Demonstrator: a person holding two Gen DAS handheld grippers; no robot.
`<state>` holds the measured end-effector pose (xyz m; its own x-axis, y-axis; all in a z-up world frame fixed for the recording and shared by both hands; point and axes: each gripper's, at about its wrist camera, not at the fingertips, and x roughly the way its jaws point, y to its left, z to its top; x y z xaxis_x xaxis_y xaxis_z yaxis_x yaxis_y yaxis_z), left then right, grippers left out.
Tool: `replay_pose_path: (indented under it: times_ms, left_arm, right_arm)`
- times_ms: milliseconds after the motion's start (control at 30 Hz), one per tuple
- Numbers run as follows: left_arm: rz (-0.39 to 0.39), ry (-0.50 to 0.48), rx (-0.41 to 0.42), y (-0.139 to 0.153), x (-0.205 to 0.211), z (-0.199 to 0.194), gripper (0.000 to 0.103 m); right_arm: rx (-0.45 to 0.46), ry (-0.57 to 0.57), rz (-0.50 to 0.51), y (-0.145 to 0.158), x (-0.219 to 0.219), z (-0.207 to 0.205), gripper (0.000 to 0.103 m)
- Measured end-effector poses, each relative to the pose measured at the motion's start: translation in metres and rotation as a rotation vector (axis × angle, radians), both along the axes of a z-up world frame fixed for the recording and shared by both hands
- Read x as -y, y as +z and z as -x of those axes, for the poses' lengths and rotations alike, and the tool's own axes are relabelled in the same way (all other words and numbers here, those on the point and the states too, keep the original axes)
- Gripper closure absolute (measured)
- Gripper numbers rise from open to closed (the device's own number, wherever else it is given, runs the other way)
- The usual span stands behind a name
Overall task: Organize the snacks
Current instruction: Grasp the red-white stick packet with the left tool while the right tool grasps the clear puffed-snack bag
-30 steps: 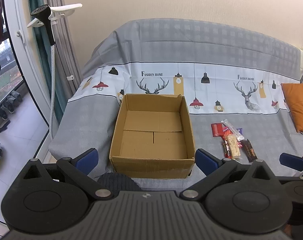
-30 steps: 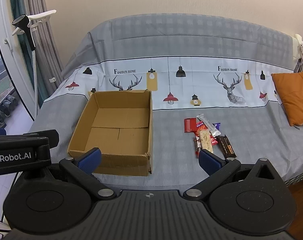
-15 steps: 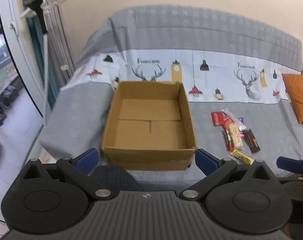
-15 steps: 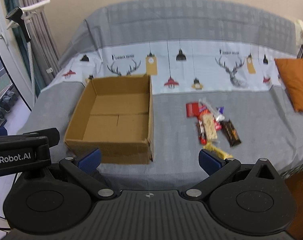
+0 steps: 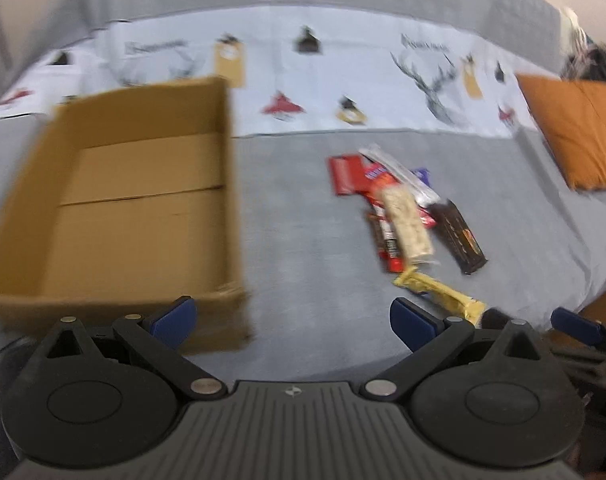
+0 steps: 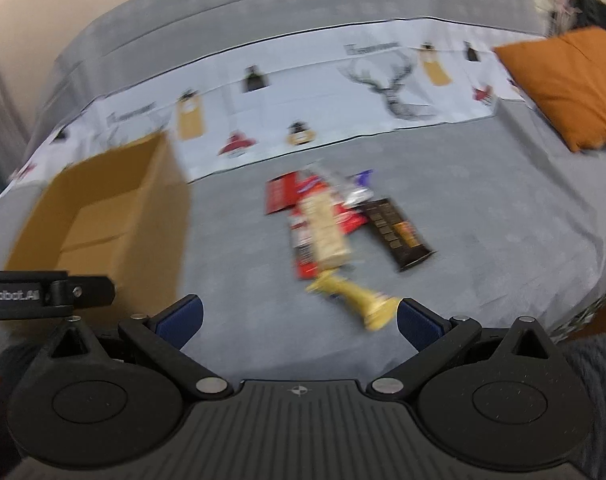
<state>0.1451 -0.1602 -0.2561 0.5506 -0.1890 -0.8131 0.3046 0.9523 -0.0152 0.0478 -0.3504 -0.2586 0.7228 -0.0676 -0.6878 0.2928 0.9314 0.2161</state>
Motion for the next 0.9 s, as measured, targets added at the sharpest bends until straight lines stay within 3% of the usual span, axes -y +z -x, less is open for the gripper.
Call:
replay_pose_path:
  times_ms: [167, 233, 300, 367, 467, 533, 600, 700, 767, 900]
  left_arm:
    - [-0.002, -0.070, 0.042, -0.050, 0.061, -0.047, 0.000]
    - [0.013, -0.101, 0.030, -0.071, 0.080, -0.068, 0.000]
    - [0.071, -0.121, -0.024, -0.096, 0.090, -0.093, 0.010]
    - [0.145, -0.122, -0.104, -0.114, 0.093, -0.111, 0.040]
    - [0.217, -0.124, -0.187, -0.140, 0.098, -0.133, 0.064]
    - [0.237, -0.135, -0.203, -0.150, 0.102, -0.139, 0.075]
    - [0.292, -0.163, -0.206, -0.154, 0.104, -0.143, 0.083]
    - [0.282, -0.193, -0.161, -0.155, 0.107, -0.142, 0.088]
    - [0.307, -0.202, -0.170, -0.156, 0.102, -0.144, 0.089]
    - [0.310, -0.187, -0.160, -0.150, 0.093, -0.144, 0.098]
  right_arm:
    - [0.051, -0.015, -0.097, -0.041, 0.076, -0.037, 0.001]
    - [0.070, 0.056, -0.111, -0.053, 0.090, -0.057, 0.005]
    - [0.083, 0.134, -0.134, -0.063, 0.098, -0.076, 0.012]
    - [0.102, 0.205, -0.197, -0.076, 0.105, -0.094, 0.028]
    - [0.087, 0.234, -0.319, -0.096, 0.115, -0.119, 0.051]
    - [0.050, 0.227, -0.345, -0.108, 0.116, -0.134, 0.052]
    - [0.000, 0.242, -0.361, -0.120, 0.114, -0.149, 0.052]
    - [-0.076, 0.287, -0.375, -0.134, 0.102, -0.166, 0.058]
    - [-0.073, 0.282, -0.384, -0.134, 0.101, -0.168, 0.057]
    - [-0.049, 0.282, -0.308, -0.124, 0.096, -0.167, 0.061]
